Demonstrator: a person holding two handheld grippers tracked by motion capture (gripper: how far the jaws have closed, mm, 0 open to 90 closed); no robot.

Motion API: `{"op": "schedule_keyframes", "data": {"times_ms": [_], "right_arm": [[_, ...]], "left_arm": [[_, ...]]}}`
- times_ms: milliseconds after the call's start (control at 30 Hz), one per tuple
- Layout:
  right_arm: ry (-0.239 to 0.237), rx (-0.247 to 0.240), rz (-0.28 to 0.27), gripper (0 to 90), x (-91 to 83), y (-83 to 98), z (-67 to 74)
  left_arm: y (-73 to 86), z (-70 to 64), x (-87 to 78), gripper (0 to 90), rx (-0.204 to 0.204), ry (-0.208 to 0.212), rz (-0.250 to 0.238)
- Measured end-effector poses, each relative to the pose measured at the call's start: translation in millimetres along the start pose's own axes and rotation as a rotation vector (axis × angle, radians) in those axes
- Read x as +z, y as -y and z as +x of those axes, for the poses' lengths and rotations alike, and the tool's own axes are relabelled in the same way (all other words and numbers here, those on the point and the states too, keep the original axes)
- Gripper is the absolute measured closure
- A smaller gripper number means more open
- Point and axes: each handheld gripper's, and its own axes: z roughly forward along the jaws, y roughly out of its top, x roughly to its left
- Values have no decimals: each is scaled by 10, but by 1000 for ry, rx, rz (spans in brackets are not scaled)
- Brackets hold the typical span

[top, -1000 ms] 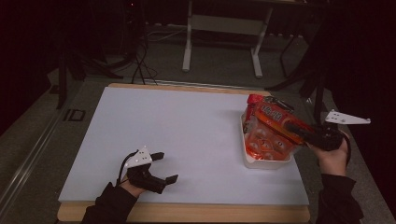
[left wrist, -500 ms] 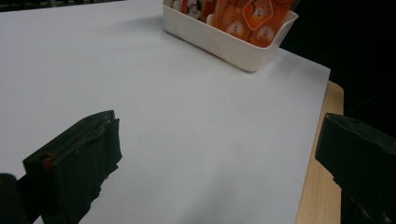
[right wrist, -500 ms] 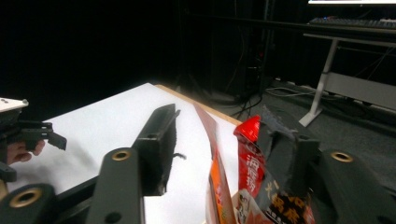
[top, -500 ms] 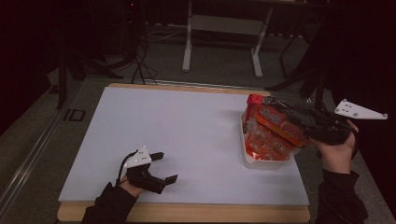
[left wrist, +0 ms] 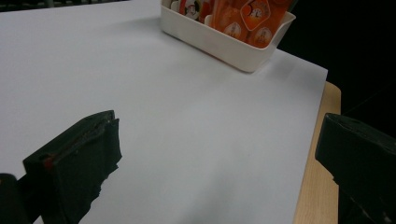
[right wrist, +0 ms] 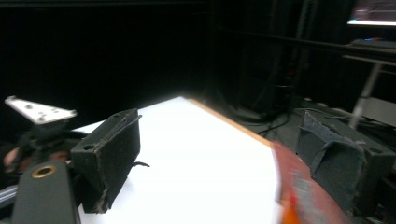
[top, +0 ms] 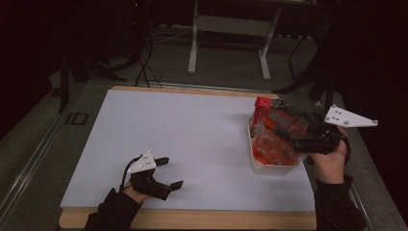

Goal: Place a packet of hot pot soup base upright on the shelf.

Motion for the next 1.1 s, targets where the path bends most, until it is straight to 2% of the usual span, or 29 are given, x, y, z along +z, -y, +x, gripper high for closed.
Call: {"op": "schedule_keyframes", "data": {"times_ms": [233,333,567,733,1100], "right_arm": [[-58,17,40,139,227,144,133],[-82,25,74,140,321,240,188],[-137,70,120,141,491,481,266],[-146,64,153,141,579,628,314],[-164,85,169,141,633,869,393]], "left_arm": [[9,3,-4,0,-4,1,2],[8,5,-9,0,-6,2,0],[7,-5,-6,0,-1,4,1],[5,-6,-14,0,-6,5,-3],[10,-20,-12,0,4,7,0]]}}
